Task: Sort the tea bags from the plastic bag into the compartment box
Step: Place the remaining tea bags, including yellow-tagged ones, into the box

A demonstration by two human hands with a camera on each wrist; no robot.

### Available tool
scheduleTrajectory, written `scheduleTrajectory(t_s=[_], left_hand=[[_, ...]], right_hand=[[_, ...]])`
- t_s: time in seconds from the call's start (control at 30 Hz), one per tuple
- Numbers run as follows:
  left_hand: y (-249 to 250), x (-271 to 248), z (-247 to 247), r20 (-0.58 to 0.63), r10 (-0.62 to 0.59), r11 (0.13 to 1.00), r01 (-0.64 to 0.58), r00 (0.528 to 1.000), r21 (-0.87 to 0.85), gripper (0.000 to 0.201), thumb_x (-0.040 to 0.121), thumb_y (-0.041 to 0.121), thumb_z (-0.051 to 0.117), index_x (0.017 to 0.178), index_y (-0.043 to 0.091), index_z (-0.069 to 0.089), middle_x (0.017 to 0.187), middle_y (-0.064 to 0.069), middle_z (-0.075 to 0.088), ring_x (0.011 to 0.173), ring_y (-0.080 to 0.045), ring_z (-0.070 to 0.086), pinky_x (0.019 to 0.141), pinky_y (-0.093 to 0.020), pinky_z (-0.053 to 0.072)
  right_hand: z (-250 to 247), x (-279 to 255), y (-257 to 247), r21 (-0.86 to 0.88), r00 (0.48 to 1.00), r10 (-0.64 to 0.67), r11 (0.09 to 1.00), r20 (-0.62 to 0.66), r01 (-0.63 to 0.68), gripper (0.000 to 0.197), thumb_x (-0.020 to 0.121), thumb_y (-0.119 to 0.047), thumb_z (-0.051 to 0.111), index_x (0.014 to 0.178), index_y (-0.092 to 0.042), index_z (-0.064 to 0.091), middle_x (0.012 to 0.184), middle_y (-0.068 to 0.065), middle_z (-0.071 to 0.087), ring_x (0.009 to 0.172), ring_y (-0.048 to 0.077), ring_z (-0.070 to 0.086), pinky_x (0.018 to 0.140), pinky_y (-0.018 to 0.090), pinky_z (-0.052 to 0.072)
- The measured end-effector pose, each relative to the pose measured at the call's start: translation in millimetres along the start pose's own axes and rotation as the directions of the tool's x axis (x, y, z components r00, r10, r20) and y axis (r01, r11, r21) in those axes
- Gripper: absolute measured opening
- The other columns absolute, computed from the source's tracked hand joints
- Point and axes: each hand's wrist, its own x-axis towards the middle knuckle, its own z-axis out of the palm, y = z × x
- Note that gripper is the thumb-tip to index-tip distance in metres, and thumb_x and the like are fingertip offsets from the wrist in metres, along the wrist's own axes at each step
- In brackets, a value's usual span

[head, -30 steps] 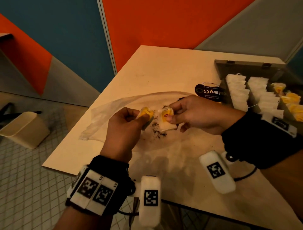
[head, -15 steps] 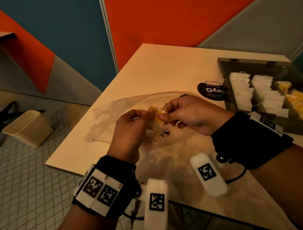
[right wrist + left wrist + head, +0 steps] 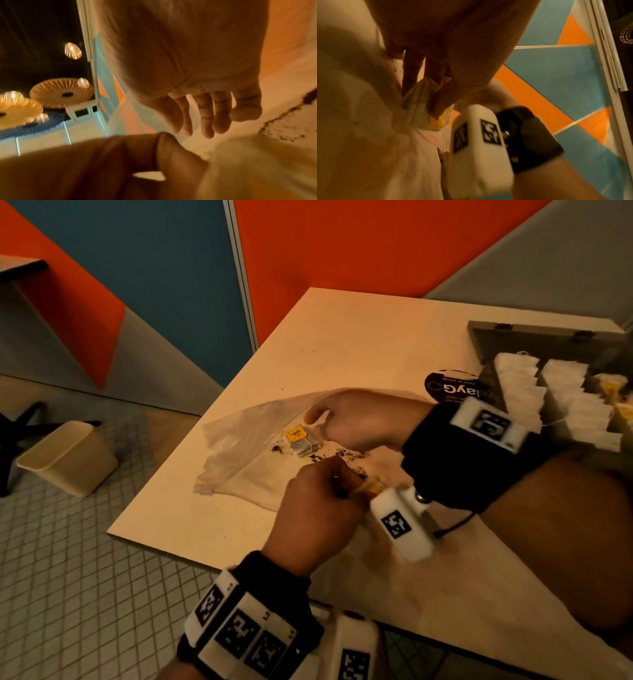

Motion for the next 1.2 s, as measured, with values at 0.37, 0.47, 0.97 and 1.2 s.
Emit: scheduleTrajectory(t_s=[0.37, 0.47, 0.97, 1.2], left_hand=[[-7.4, 4.9, -12.8, -0.068, -0.071, 0.997, 0.072, 0.995, 0.023, 0.01, 0.078, 0.008, 0.067, 0.079, 0.015, 0.06, 0.073, -0.008, 0.074, 0.07, -0.027, 0.071, 0.067, -0.052, 0.057], [-7.7, 6.2, -15.0, -0.071, -0.078, 0.996, 0.08, 0.994, 0.033, 0.009, 0.078, 0.009, 0.068, 0.081, 0.014, 0.061, 0.076, -0.008, 0.074, 0.07, -0.025, 0.07, 0.067, -0.05, 0.058], [-1.2, 10.8, -16.2, -0.223, -0.188, 0.953, 0.123, 0.956, -0.276, 0.016, 0.077, 0.021, 0.077, 0.074, 0.014, 0.063, 0.071, -0.012, 0.074, 0.067, -0.037, 0.069, 0.061, -0.049, 0.057], [11.3, 12.8, -11.8, -0.217, -0.242, 0.873, 0.114, 0.946, -0.475, 0.008, 0.088, 0.007, 0.066, 0.087, 0.002, 0.06, 0.067, -0.016, 0.061, 0.049, -0.019, 0.056, 0.046, -0.024, 0.045]], right_hand=[[5.0, 51.5, -18.0, -0.284, 0.946, 0.241, 0.943, 0.218, -0.174, 0.04, 0.09, -0.044, 0.064, 0.064, -0.016, 0.05, 0.052, -0.003, 0.046, 0.046, 0.013, 0.041, 0.05, 0.025, 0.033], [7.7, 54.9, -22.3, -0.313, 0.923, 0.27, 0.933, 0.275, -0.18, 0.028, 0.094, -0.036, 0.06, 0.086, -0.009, 0.061, 0.079, 0.002, 0.053, 0.081, 0.021, 0.054, 0.066, 0.027, 0.038], [-30.3, -31.0, 42.8, 0.51, 0.97, 0.241, 0.831, 0.027, -0.221, 0.021, 0.077, -0.01, 0.078, 0.078, -0.011, 0.057, 0.067, 0.005, 0.06, 0.054, 0.015, 0.05, 0.047, 0.026, 0.033], [4.7, -66.8, 51.3, 0.743, 0.969, 0.175, 0.622, 0.177, -0.248, 0.021, 0.068, -0.014, 0.077, 0.077, -0.013, 0.058, 0.065, 0.004, 0.059, 0.053, 0.016, 0.05, 0.04, 0.022, 0.031]])
